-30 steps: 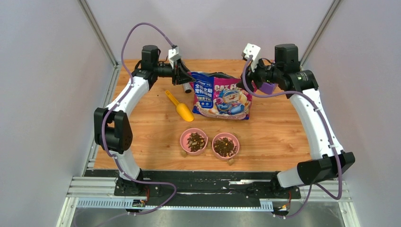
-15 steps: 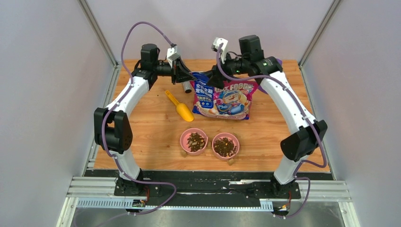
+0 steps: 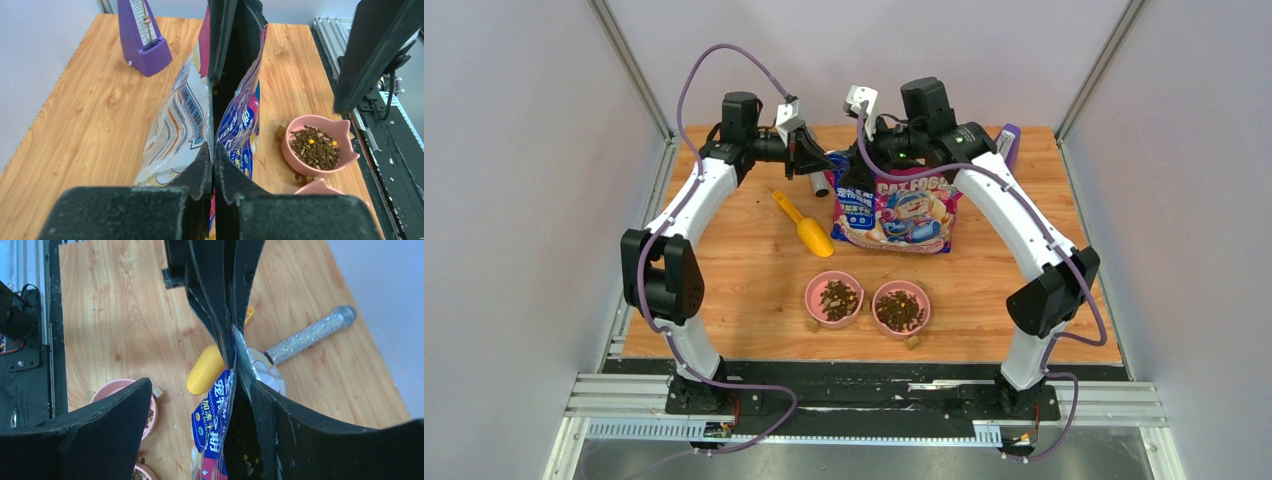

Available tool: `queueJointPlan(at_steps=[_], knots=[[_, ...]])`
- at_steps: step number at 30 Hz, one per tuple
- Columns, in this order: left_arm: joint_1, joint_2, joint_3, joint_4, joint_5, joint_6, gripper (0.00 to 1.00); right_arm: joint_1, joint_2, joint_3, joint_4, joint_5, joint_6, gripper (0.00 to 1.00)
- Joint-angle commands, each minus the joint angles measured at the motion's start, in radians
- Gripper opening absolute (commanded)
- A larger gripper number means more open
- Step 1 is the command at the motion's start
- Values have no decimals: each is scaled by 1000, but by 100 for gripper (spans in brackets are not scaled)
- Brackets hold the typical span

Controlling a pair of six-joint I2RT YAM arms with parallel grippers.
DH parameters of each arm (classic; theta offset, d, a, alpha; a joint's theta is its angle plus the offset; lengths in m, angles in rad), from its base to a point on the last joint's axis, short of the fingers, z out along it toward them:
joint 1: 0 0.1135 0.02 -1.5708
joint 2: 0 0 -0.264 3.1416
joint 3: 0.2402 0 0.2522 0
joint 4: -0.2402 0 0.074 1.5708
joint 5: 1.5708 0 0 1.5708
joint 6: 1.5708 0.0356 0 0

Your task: Serve the pet food

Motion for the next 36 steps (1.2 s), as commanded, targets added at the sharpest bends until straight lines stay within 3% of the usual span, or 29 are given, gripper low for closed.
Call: queueJointPlan(at_steps=[1,10,15,27,30,33,36], knots=[[16,-35,56,-53,34,46,0,-4,-89,52,98,-56,31,76],[30,-51,52,-92,35,83,0,-11,55,136,33,18,6,70],[33,-57,58,-156,32,154,1,-9,104,203,-76,-10,-62,44],[34,-64,90,-290,2,290,5,23,156,235,-195,65,-175,26],[34,-64,90,-291,0,292,1,42,163,230,-196,107,-183,8],[34,-64,96,-300,-2,296,0,60,171,228,-194,156,-189,5],[33,-61,101,-303,-1,301,3,74,178,224,-188,175,-188,16]])
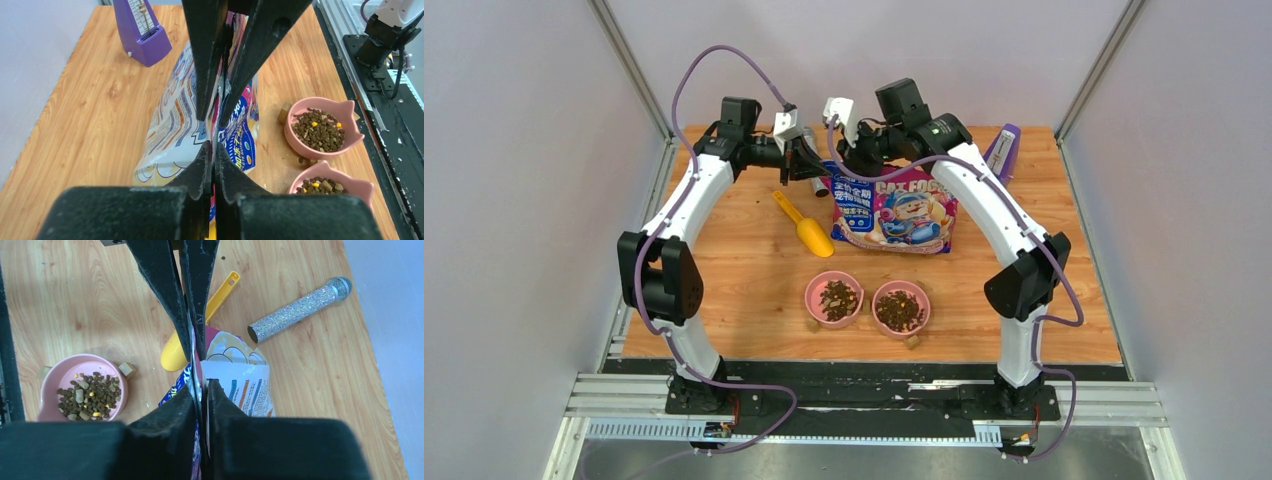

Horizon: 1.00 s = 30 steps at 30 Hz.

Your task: Serve the pet food

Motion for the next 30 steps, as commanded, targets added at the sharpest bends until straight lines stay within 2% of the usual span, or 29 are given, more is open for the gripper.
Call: queueJointPlan(at_steps=[1,3,5,6,7,8,9,20,30], knots=[[19,-57,51,-23,8,28,8,31,19,28,3,44,-20,17],[19,-57,50,-23,5,27,13,35,20,27,2,52,-20,16],[19,-56,50,-23,5,29,15,37,16,19,2,59,-24,8],[19,-55,49,-23,5,29,15,38,14,9,3,63,-29,2],[19,-54,49,-23,7,31,7,39,10,5,4,69,-33,0],[19,-52,49,-23,8,33,1,40,5,-7,4,84,-37,0],[19,-50,49,-24,3,35,0,42,0,-18,2,98,-42,0],[51,-47,64,-54,-22,85,0,33,-132,-200,-18,389,-125,0],[74,-42,66,-64,-28,108,0,-39,-221,-293,-83,514,-107,0]])
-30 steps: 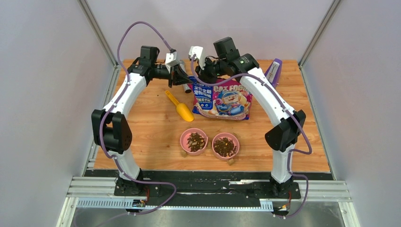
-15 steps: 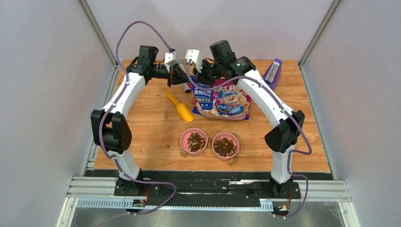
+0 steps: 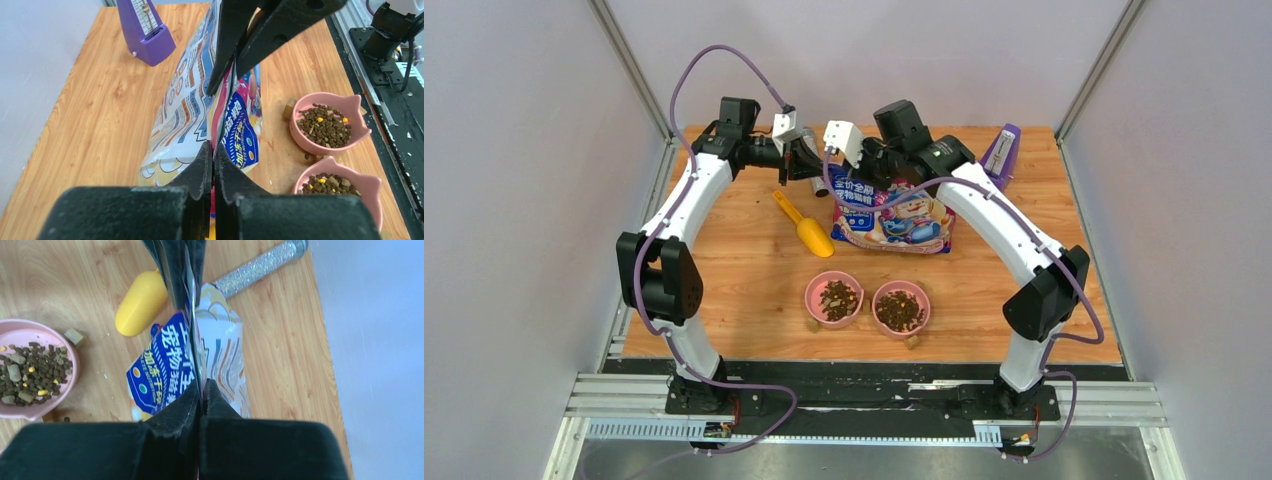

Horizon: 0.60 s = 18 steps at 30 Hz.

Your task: Serve the pet food

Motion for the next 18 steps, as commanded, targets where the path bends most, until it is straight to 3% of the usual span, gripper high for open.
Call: queueJointPlan(at_steps=[1,18], knots=[[68,-41,51,-9,-22,34,0,-105,-84,-49,-190,204,5,0],[85,-37,54,-8,-32,29,0,-378,-252,-205,-256,149,69,0]])
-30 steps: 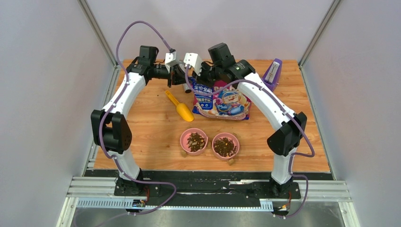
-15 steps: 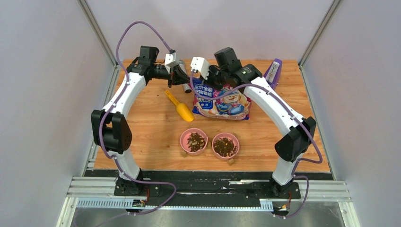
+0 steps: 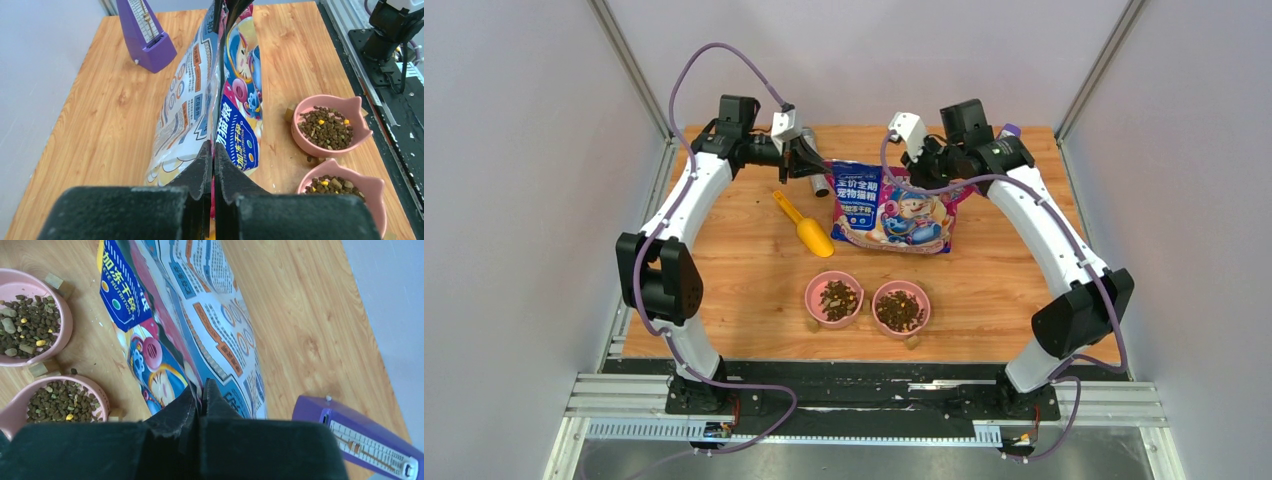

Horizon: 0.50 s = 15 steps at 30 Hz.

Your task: Serve the pet food

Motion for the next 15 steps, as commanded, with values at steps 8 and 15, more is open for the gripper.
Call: queueJointPlan(at_steps=[8,15], knots=[[86,-44,33,-8,-39,15,0,-216,-171,-53,-151,187,-3,0],[86,-55,17,54,-33,-39,0,-226,-218,-73,-136,123,-20,0]])
